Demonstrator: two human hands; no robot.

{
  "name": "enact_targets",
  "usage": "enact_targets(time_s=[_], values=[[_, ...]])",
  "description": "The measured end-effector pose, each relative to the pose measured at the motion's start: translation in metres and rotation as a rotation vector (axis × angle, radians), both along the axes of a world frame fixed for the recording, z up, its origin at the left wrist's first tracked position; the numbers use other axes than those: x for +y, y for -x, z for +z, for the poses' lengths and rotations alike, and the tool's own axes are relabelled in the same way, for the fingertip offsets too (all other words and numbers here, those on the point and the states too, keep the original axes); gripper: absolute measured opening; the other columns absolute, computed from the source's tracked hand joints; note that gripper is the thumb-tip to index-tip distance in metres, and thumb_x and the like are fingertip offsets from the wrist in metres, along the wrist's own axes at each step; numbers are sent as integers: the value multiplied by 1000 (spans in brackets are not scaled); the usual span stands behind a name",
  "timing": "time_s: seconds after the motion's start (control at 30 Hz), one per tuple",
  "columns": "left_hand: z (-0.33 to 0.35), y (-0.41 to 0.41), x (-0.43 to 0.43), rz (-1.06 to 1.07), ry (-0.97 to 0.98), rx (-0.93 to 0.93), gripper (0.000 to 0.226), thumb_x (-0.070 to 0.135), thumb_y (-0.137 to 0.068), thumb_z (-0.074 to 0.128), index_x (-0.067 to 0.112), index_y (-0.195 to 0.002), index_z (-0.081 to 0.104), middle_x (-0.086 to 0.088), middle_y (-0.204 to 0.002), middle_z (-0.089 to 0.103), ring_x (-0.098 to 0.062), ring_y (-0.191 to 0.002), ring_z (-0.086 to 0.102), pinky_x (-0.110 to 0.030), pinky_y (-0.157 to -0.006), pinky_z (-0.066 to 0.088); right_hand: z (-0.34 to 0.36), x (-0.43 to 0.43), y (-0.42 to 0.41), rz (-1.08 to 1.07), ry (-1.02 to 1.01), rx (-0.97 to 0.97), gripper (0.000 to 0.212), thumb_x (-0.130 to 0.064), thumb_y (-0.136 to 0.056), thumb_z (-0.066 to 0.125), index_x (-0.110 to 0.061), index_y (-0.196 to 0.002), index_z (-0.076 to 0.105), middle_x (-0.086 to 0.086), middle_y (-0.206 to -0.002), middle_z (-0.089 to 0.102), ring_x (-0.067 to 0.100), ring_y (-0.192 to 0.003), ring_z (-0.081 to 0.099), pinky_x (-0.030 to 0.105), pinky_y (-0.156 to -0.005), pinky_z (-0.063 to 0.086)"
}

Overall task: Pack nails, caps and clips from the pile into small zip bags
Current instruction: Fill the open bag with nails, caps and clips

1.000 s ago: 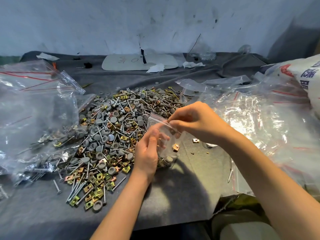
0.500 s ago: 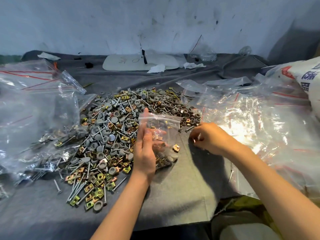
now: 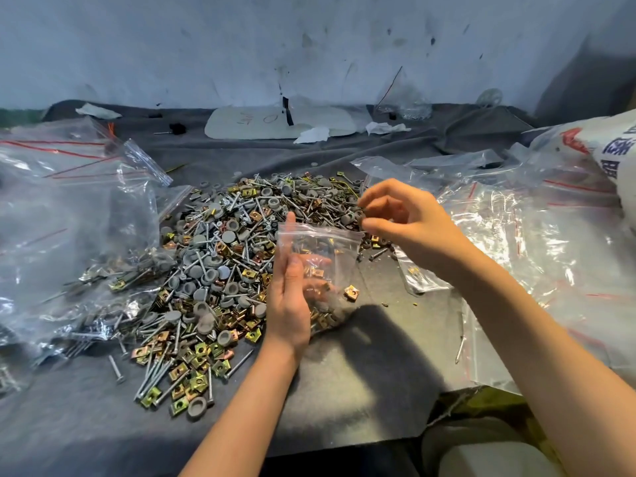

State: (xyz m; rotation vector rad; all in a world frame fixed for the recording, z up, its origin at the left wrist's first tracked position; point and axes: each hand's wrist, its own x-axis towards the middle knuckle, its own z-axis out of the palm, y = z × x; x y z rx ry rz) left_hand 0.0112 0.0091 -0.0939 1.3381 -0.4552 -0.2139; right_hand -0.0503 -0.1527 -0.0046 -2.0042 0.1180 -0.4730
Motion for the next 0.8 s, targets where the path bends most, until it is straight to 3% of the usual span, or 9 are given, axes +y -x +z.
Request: enact_targets(time_s=[0.1, 0.2, 0.33, 0.4, 0.47, 0.53, 0.63, 0.7, 0.8], values=[[-1, -3, 0, -24, -26, -31, 67, 43, -92, 29, 0, -143, 37, -9, -108, 67, -37, -74, 66, -52, -61, 55, 11, 15, -8, 1, 32, -92, 18, -4, -84, 67, -21, -88, 65, 7, -84, 67, 12, -76, 61, 23, -72, 51], [-1, -3, 1, -26, -3, -114, 51, 40, -95, 27, 30, -144, 35, -14, -114, 65, -31, -83, 68, -44, -66, 60, 13, 24, -18, -7, 99, -68, 15, -6, -83, 68, -20, -86, 65, 2, -81, 67, 15, -76, 62, 28, -74, 51], [0, -1, 1, -42, 21, -120, 44, 42, -95, 26, 45, -138, 35, -14, -118, 64, -32, -88, 68, -42, -72, 60, 13, 27, -19, 72, 143, -12, 10, -8, -83, 70, -18, -83, 68, -5, -78, 69, 5, -73, 64, 19, -71, 51], [-3, -3, 0, -34, -6, -109, 52, 43, -94, 26, 31, -143, 38, -10, -109, 66, -33, -84, 67, -36, -71, 59, 11, 26, -16, 88, 164, 22, 9, -10, -83, 70, -19, -84, 69, -5, -78, 69, 4, -72, 64, 19, -70, 52], [-7, -6, -1, -29, -35, -98, 65, 46, -92, 27, 9, -144, 40, -4, -103, 66, -23, -75, 67, -30, -67, 57, 9, 24, -15, 77, 188, 37, 8, -9, -84, 70, -17, -84, 70, -3, -78, 69, 5, -72, 64, 22, -70, 52], [-5, -4, -1, -34, -10, -108, 62, 48, -91, 29, 19, -145, 38, -7, -103, 64, -19, -71, 65, -30, -65, 57, 8, 22, -15, 64, 205, 40, 9, -9, -84, 70, -18, -84, 70, -1, -78, 69, 8, -72, 64, 25, -72, 52], [0, -1, -1, -21, 6, -177, 42, 39, -95, 24, 45, -136, 33, -17, -108, 63, -27, -83, 64, -27, -68, 56, 6, 22, -15, 81, 166, 66, 6, -12, -84, 71, -17, -86, 71, 1, -80, 71, 14, -75, 66, 29, -75, 54], [-1, -2, -1, -39, 2, -172, 46, 39, -95, 24, 40, -139, 33, -18, -111, 63, -29, -87, 64, -27, -68, 55, 5, 22, -15, 86, 166, 83, 5, -15, -84, 71, -17, -88, 72, 0, -81, 71, 15, -77, 67, 30, -75, 55], [-2, -1, 0, -72, 12, -136, 47, 42, -94, 25, 37, -139, 38, -11, -113, 65, -16, -79, 68, -27, -65, 57, 6, 22, -15, 71, 199, 92, 7, -24, -88, 67, -22, -84, 72, -10, -74, 69, 5, -69, 62, 25, -67, 49]])
